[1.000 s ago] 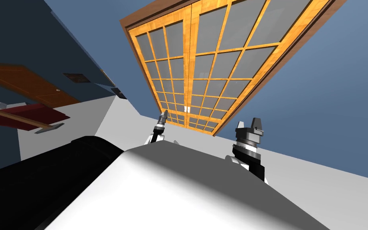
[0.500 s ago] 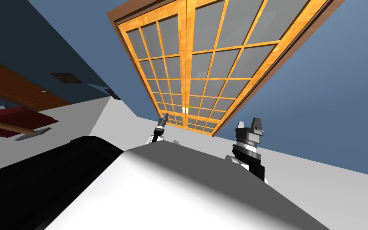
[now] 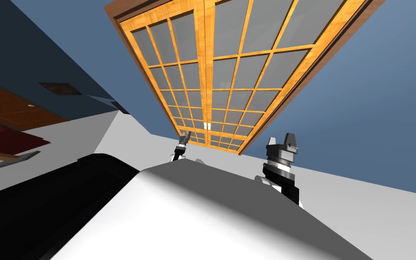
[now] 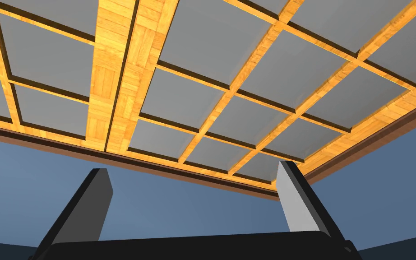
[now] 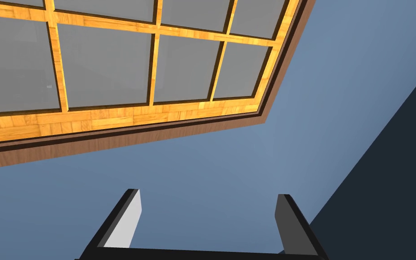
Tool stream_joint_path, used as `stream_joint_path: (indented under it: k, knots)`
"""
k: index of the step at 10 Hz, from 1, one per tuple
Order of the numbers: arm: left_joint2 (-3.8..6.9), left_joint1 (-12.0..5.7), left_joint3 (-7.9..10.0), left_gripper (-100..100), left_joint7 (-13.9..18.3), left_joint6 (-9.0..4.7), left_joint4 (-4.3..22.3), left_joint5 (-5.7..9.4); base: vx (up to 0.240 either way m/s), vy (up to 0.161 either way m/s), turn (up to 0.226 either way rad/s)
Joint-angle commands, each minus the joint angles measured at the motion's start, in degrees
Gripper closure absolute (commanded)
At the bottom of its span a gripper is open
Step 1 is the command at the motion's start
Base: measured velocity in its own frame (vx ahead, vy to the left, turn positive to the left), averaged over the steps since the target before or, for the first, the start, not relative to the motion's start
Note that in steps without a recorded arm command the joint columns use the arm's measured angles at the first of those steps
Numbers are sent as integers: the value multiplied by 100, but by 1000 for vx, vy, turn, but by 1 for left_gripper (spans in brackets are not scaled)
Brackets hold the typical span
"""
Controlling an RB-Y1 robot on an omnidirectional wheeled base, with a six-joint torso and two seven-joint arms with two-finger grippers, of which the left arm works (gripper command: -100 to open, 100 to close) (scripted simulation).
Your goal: Pull the door open
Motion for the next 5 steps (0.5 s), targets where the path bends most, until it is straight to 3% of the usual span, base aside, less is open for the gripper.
stream_joint_path:
  k: [1,5]
  knots:
    - [-2,-9,55,-100,-214,-81,242,-51,113,17,-76]
    - [-16,-124,197,-100,-710,-276,898,-172,97,0,-67]
